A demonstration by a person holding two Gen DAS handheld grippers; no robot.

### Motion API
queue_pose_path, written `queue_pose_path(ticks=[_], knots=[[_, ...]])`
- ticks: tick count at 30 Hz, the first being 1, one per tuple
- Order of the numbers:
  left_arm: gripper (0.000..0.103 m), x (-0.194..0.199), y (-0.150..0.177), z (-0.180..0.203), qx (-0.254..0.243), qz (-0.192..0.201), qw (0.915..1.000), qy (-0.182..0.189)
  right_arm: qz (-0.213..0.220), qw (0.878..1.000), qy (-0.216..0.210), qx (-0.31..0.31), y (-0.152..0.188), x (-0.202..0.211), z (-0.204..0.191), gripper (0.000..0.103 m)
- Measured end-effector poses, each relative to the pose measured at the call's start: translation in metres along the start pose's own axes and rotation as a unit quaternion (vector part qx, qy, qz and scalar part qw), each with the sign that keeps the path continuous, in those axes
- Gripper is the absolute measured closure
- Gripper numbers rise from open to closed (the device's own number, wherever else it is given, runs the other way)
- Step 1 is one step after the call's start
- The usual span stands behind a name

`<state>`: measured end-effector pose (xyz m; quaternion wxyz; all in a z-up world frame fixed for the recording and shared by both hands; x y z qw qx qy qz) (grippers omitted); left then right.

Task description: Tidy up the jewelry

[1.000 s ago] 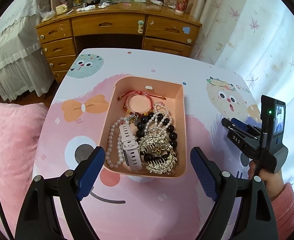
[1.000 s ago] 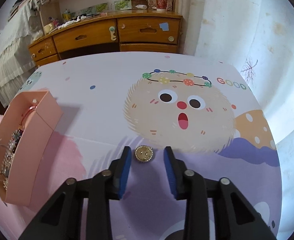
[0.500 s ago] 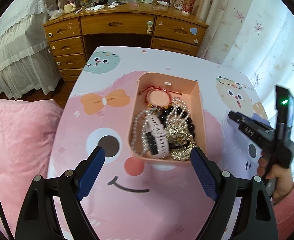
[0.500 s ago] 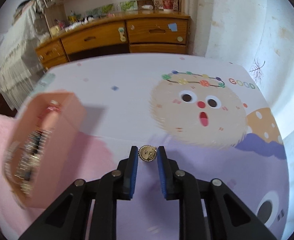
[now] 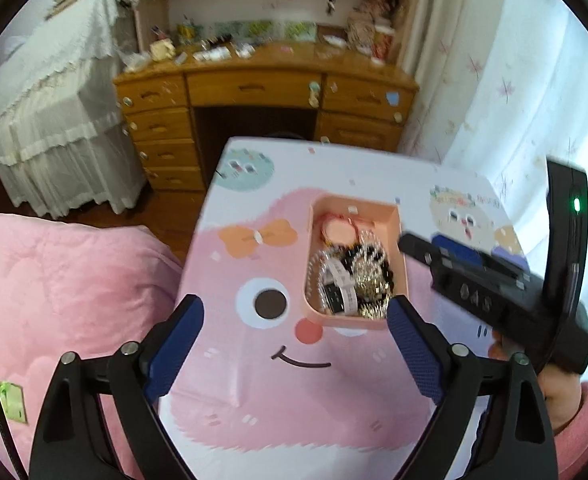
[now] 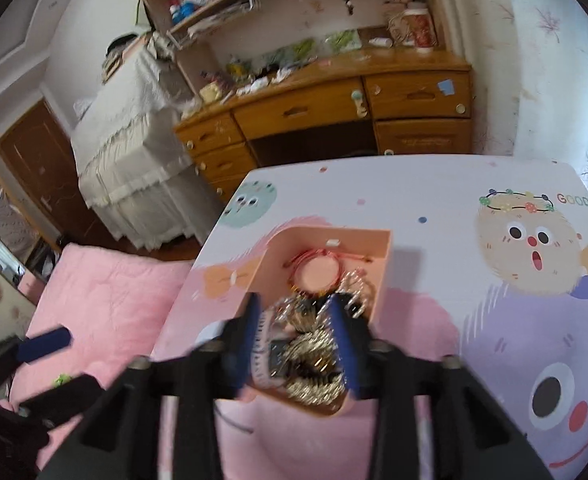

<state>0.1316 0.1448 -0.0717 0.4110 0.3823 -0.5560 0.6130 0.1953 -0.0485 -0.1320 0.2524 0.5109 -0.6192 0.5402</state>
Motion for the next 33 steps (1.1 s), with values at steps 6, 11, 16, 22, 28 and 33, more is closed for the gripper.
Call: queue_pose_path(ticks=[6, 11, 16, 22, 28, 33], knots=[[0.001, 0.043, 0.026, -0.002, 0.027, 0.048, 0.9983, 0.019, -0.040, 0.999, 0.001, -0.013, 0.034, 0.033, 0.003, 0.034], [0.001, 0.052, 0.060, 0.020, 0.054, 0.013, 0.9968, -0.057, -0.117, 0.992, 0.040, -0.011, 0.095, 0.060, 0.022, 0.021], [0.001, 0.045, 0.089, 0.060, 0.009, -0.047, 0.9978, -0.046, -0.138, 0.986, 0.080, -0.038, 0.159, 0.109, 0.056, 0.011], [0.001, 0.045, 0.104, 0.115, -0.030, -0.067, 0.9968, -0.030, -0.139, 0.982, 0.074, -0.108, 0.203, 0.156, 0.090, 0.009], [0.001, 0.054, 0.110, 0.148, -0.062, -0.064, 0.9956, -0.029, -0.126, 0.978, 0.032, -0.163, 0.202, 0.187, 0.093, 0.009], [0.001, 0.058, 0.119, 0.150, -0.046, -0.063, 0.9964, -0.034, -0.091, 0.985, 0.053, -0.139, 0.197, 0.200, 0.069, 0.008]])
Point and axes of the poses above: each gripper's, at about its wrist camera, not at the fingertips, and x roughly against the way its jaws point, z to its right, y to its underside, the point moved 2 cm from there along -x, roughly the way its jaws point, and after that the axes turned 15 degrees about -z, right-handed, at the moved point
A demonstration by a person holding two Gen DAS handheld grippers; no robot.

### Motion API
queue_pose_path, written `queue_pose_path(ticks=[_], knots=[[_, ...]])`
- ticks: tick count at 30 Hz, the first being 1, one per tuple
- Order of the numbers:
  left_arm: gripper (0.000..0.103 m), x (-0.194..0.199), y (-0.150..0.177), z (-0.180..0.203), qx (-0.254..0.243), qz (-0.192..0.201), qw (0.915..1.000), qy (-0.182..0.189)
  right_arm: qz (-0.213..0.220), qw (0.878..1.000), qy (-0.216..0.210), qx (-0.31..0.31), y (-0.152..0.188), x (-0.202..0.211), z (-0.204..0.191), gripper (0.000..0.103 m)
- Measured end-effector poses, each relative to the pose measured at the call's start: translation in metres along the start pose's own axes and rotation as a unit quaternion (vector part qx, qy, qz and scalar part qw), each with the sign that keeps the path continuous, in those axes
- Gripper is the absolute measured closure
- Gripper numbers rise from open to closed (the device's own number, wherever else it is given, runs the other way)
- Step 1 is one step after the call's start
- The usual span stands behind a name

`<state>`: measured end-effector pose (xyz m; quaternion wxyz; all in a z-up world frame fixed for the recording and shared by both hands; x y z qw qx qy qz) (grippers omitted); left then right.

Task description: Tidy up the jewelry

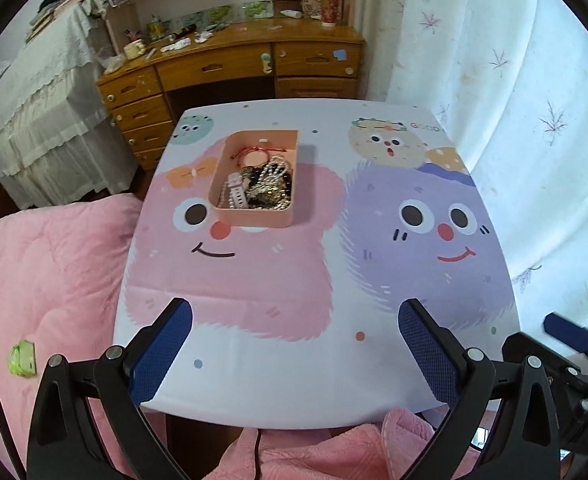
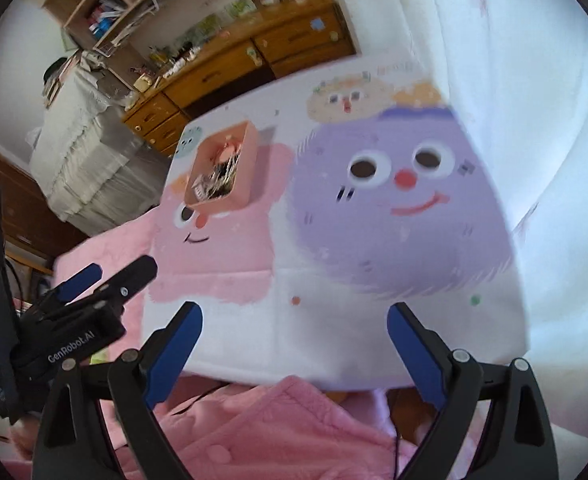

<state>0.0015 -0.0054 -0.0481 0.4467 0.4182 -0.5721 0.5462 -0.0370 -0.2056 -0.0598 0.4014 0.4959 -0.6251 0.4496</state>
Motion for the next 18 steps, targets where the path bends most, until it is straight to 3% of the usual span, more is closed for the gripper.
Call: queue_pose_path(ticks=[5, 10, 18], knots=[[0.001, 0.010, 0.005, 0.001, 0.004, 0.022, 0.9996, -0.016, 0.029, 0.999, 0.028, 0.036, -0.001, 0.008, -0.014, 0.003], [0.001, 0.009, 0.004, 0.003, 0.001, 0.020, 0.9994, -0.028, 0.057, 0.996, 0.038, 0.055, -0.003, 0.019, -0.020, 0.000], [0.001, 0.005, 0.006, 0.002, 0.016, 0.007, 0.9996, -0.023, 0.057, 0.995, 0.041, 0.076, -0.004, 0.021, -0.021, 0.000]])
Point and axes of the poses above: each gripper's, at about its wrist camera, not at the fingertips, and x roughly against the way its jaws point, z to its right, y to its underside, the point moved 2 cm from there along -x, roughly the way its jaws point, and after that the axes turned 15 degrees about -z, right-handed, at the moved point
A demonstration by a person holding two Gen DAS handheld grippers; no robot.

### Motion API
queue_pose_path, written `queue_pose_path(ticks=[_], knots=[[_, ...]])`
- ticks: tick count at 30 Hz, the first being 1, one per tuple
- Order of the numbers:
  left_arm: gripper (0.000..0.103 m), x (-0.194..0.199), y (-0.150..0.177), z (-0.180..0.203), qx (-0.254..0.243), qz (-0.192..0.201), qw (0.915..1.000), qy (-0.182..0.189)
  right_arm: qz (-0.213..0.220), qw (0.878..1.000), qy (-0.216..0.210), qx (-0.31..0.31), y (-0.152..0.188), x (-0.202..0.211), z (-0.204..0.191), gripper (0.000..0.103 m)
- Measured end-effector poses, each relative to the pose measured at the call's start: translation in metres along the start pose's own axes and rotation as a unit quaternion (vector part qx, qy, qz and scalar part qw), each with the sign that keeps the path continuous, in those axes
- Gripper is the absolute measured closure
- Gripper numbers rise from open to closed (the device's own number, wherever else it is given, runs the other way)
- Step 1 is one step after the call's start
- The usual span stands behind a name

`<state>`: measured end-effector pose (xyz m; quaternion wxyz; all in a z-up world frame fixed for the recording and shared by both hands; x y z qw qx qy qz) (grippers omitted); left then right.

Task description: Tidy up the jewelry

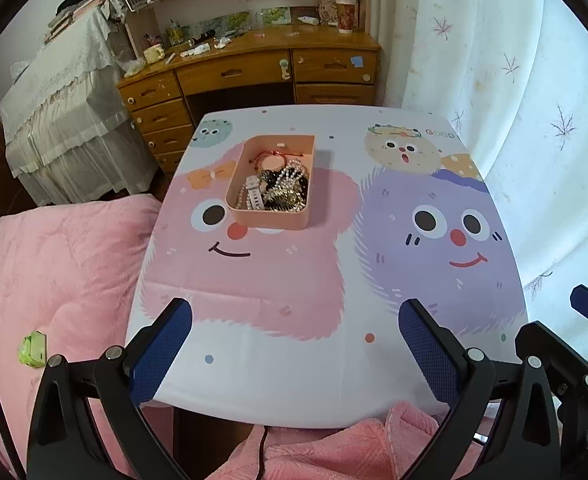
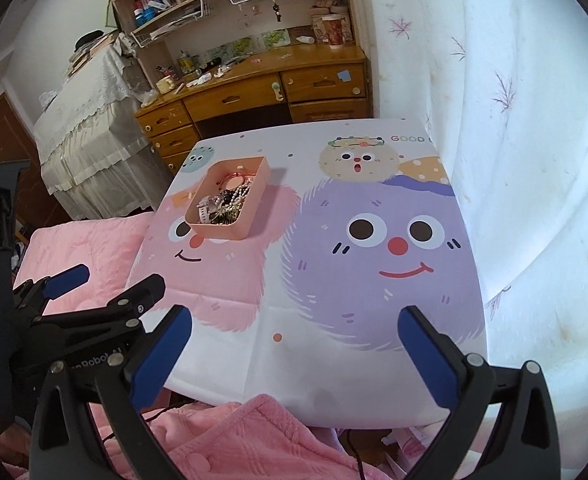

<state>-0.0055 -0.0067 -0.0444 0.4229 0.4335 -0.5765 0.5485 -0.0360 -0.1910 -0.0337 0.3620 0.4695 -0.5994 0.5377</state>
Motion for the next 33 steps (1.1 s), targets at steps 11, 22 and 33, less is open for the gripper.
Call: queue_pose_path(ticks=[11, 22, 33], knots=[[0.001, -0.001, -0.002, 0.005, 0.006, 0.003, 1.0000, 0.003, -0.004, 1.000, 0.001, 0.008, -0.002, -0.002, 0.001, 0.000], [0.001, 0.000, -0.010, 0.011, 0.006, 0.009, 0.9999, -0.003, -0.003, 1.000, -0.001, 0.001, -0.007, -0.004, 0.010, 0.000], [0.001, 0.001, -0.013, 0.018, 0.001, 0.009, 0.9999, -0.006, -0.003, 1.000, 0.000, -0.008, -0.009, -0.001, 0.019, 0.000]])
Point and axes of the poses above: each gripper's, at about its wrist camera, not at the fingertips, and x roughly against the way its jaws point, z to its right, y to its underside, the point moved 2 cm from there along -x, roughly the way its jaws point, and after that the axes turned 15 degrees about -z, right-handed, at the moved point
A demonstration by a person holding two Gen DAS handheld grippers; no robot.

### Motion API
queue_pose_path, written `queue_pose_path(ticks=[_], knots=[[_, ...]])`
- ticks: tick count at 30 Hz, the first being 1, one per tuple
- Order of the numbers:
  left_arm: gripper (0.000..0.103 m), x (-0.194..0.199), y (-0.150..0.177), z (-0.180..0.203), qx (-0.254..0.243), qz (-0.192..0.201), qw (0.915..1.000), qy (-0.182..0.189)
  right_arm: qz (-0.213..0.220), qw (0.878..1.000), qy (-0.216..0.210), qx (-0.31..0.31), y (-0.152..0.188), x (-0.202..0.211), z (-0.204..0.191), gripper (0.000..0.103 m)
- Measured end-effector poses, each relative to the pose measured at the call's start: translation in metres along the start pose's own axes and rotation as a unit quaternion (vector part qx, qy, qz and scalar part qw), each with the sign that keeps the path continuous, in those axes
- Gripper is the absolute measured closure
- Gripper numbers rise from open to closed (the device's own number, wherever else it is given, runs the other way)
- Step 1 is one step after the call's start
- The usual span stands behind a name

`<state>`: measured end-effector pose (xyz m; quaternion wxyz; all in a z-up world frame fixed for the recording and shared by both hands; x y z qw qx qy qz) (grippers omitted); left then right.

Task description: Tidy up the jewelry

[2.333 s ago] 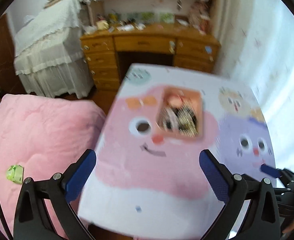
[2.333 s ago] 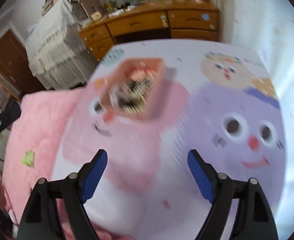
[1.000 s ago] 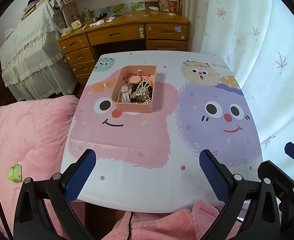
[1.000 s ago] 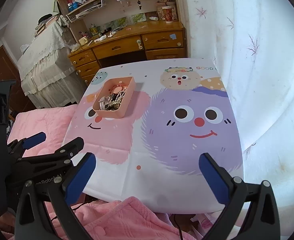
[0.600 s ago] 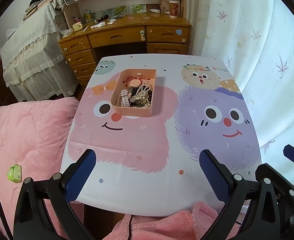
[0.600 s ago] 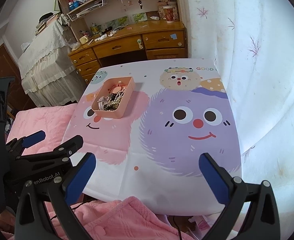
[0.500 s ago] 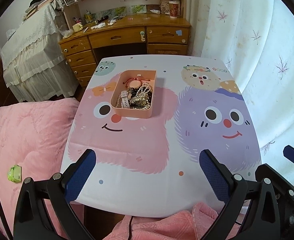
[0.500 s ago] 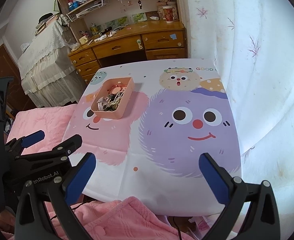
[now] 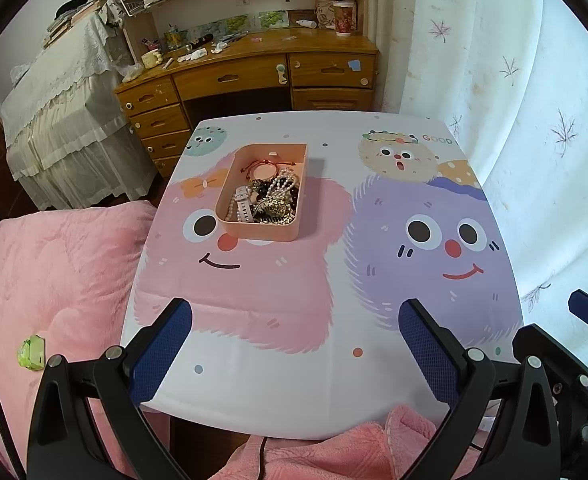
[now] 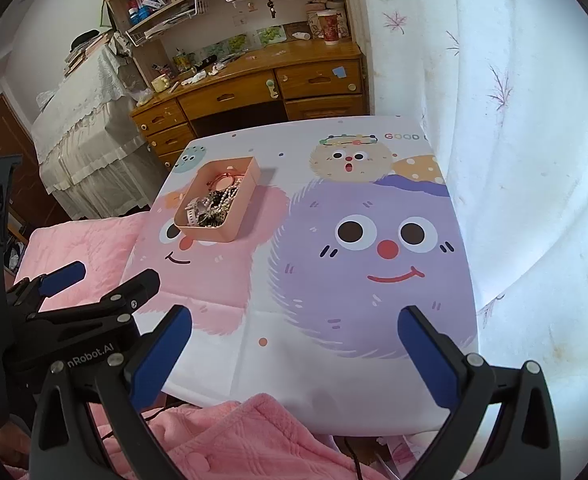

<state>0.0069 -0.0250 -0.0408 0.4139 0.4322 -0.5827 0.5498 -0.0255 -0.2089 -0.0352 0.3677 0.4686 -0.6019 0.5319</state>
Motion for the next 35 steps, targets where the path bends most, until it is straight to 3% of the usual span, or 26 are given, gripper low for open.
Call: queue_pose_path(ticks=[35], knots=[[0.001, 0.002, -0.011, 0.020, -0.030, 0.014, 0.9990, -0.031, -0.006, 1.000, -0.011, -0.022, -0.007, -0.007, 0.018, 0.000]])
Point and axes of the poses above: each gripper's, at about its wrist camera, not at the fingertips, and x roughly against the way its jaws point, z to its right, y to its underside, the point moved 2 cm from there along -x, roughly the way its jaws point, and after that the axes turned 15 degrees about -z, right-handed, at the moved point
